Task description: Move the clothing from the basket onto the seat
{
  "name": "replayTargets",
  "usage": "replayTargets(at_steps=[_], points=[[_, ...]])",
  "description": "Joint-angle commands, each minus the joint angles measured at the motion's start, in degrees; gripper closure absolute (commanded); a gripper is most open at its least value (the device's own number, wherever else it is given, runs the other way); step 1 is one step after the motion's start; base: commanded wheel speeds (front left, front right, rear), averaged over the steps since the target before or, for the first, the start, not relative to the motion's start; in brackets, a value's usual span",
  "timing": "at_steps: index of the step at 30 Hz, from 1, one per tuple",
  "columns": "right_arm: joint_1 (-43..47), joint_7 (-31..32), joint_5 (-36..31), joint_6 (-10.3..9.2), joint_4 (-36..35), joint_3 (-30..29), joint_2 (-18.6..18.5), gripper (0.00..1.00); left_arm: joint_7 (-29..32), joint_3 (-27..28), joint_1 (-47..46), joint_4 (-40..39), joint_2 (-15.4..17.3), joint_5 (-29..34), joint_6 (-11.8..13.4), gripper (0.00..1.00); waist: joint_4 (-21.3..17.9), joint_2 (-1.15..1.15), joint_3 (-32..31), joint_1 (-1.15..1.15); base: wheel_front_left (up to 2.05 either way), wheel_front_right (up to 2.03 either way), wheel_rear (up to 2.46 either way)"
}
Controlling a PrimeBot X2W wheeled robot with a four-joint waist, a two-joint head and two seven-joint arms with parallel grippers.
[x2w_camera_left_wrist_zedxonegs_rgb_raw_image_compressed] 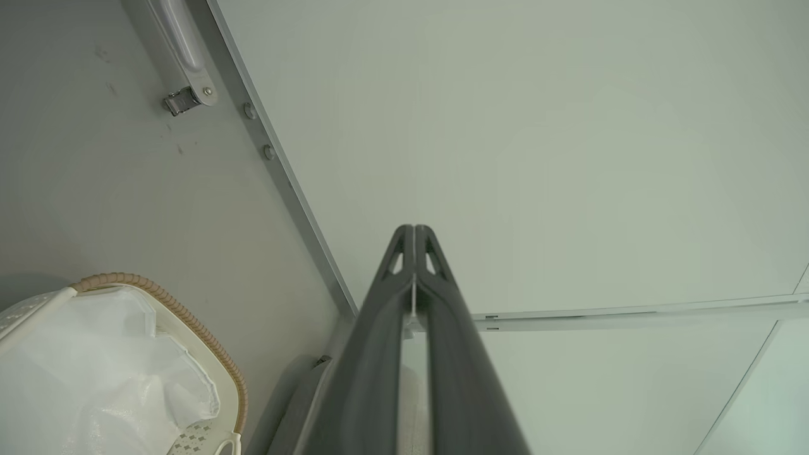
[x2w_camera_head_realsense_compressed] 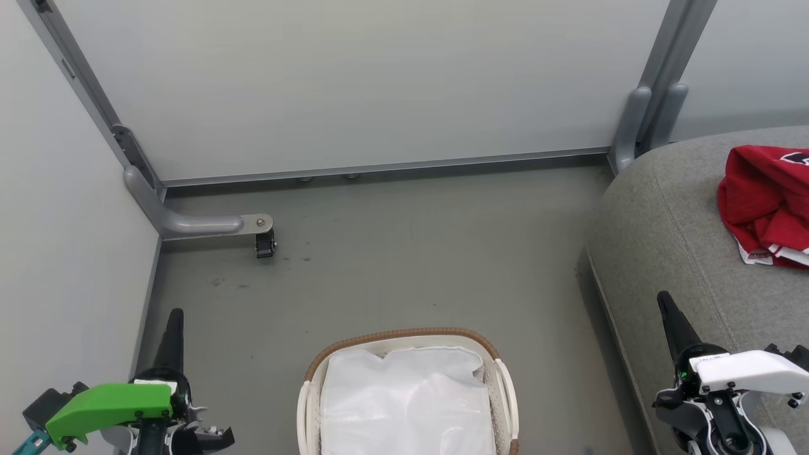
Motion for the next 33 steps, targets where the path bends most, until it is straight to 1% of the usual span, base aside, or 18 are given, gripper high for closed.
replayTargets(at_steps=[1,24,33], points=[[-0.75,0.41,1.37,-0.01,-0.54,-0.21,-0.21,1.0,0.33,0.31,-1.28,-0.48,0.33,-1.29,-0.33,1.0,0.01,0.0,-0.02,0.0,0.0,0.0,0.0],[-0.87,2.84,10.49,-0.01,-1.38,-0.61,-0.15,1.0,2.71,1.36,-2.21,-0.87,0.37,-9.93,-0.73,1.0,0.22,0.0,-0.4,0.0,0.0,0.0,0.0],[-0.85,2.76,10.42,-0.01,-1.36,-0.6,-0.15,1.0,2.75,1.33,-2.12,-0.83,0.37,-9.82,-0.74,1.0,0.23,0.0,-0.4,0.0,0.0,0.0,0.0]])
